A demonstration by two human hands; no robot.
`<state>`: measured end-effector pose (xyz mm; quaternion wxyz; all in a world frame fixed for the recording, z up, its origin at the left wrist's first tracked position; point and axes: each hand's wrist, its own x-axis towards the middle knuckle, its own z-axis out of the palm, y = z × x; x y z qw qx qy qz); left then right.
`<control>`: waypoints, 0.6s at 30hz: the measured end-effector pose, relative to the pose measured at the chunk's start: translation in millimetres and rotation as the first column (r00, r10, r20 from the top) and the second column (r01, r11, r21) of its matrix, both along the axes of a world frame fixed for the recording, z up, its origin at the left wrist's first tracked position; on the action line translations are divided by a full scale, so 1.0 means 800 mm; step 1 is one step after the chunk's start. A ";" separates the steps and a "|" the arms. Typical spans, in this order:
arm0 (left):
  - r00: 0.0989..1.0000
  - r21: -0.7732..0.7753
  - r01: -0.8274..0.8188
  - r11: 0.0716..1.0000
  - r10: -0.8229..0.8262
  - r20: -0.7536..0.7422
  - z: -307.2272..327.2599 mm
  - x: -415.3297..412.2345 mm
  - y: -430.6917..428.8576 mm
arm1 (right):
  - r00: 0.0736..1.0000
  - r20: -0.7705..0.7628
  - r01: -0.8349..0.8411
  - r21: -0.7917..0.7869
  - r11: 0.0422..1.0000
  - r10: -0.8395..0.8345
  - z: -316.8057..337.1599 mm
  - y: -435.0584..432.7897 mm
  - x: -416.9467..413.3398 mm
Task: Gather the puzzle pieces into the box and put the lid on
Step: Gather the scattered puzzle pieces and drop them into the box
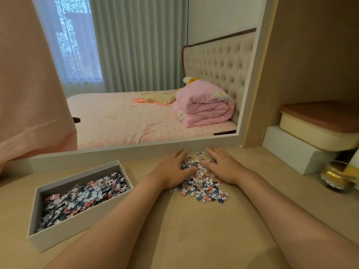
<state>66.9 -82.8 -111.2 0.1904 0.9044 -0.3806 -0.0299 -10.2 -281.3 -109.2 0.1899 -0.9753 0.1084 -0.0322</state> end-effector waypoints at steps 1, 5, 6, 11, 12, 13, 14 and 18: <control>1.000 -0.010 0.011 1.000 -0.011 0.005 0.000 0.004 -0.005 | 1.000 0.003 -0.016 0.007 1.000 0.016 0.000 0.002 0.005; 0.998 0.018 0.060 0.998 -0.060 0.029 -0.002 0.009 -0.022 | 0.998 0.022 -0.053 0.032 0.998 0.052 -0.002 0.005 0.011; 0.997 0.044 0.075 0.996 -0.077 0.031 -0.003 0.009 -0.024 | 0.997 0.026 -0.070 0.039 0.997 0.069 -0.003 0.007 0.010; 0.994 -0.011 0.106 0.994 -0.107 -0.029 0.002 -0.002 -0.016 | 0.990 0.062 -0.138 0.162 0.977 0.130 0.005 0.027 -0.009; 0.994 -0.047 0.102 0.994 -0.103 -0.038 0.003 -0.007 -0.010 | 0.989 0.069 -0.140 0.180 0.974 0.129 0.007 0.033 -0.015; 0.994 -0.070 0.098 0.993 -0.101 -0.041 0.004 -0.013 -0.003 | 0.989 0.072 -0.141 0.192 0.971 0.129 0.009 0.038 -0.021; 0.994 -0.080 0.098 0.992 -0.102 -0.041 0.005 -0.020 0.005 | 0.989 0.071 -0.142 0.201 0.969 0.130 0.009 0.043 -0.027; 0.993 -0.101 0.090 0.991 -0.097 -0.066 0.003 -0.055 0.039 | 0.988 0.068 -0.153 0.224 0.963 0.141 0.007 0.071 -0.057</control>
